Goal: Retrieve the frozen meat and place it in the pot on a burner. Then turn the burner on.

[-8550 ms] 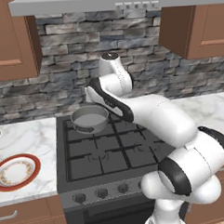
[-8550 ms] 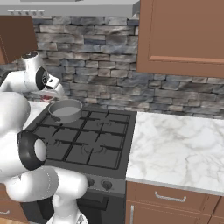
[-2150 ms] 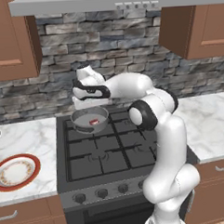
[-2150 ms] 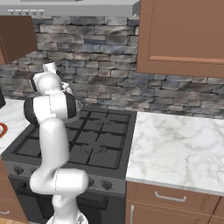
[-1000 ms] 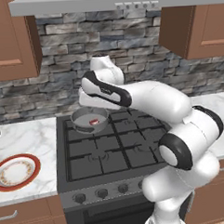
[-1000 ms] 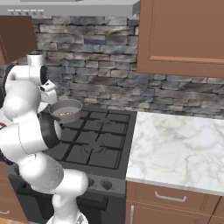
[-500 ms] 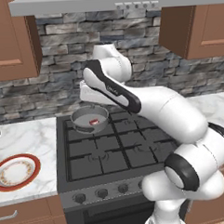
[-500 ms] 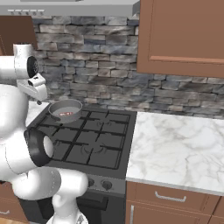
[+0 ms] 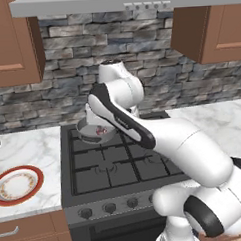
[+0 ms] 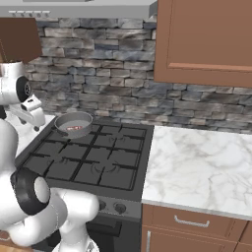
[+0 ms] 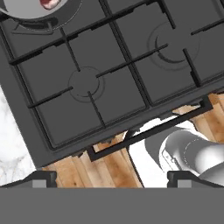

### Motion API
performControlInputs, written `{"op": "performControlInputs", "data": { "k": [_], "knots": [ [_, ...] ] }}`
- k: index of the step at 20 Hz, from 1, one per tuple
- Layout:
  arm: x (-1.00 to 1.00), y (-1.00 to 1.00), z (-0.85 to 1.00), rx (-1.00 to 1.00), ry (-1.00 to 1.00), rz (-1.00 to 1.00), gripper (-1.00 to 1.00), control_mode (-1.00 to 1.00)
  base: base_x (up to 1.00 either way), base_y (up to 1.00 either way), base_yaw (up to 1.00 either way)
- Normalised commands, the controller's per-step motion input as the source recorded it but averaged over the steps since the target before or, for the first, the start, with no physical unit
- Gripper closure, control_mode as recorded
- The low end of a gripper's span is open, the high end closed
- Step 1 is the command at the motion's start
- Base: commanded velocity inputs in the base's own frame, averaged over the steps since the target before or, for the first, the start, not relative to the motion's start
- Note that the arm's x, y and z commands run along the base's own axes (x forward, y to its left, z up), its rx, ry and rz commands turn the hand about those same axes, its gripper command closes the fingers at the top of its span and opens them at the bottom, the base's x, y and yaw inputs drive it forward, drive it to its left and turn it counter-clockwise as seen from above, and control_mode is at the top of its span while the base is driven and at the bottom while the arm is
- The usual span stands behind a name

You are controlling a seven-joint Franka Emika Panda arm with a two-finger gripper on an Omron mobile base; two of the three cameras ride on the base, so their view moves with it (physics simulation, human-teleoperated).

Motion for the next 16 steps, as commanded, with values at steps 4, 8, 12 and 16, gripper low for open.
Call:
{"op": "performControlInputs", "data": {
  "k": [4,8,12,16],
  "knots": [
    [-0.34,0.00,-0.03,0.00,-0.01,0.07,-1.00,-1.00,0.00,0.00,0.00],
    [-0.27,0.00,0.00,0.00,0.00,0.04,-1.00,-1.00,0.00,0.00,0.00],
    [-0.30,0.04,-0.01,-0.01,-0.02,0.07,-1.00,-1.00,0.00,0.00,0.00],
    [-0.28,0.01,-0.04,-0.03,-0.03,0.07,-1.00,-1.00,0.00,0.00,0.00]
  ]
}}
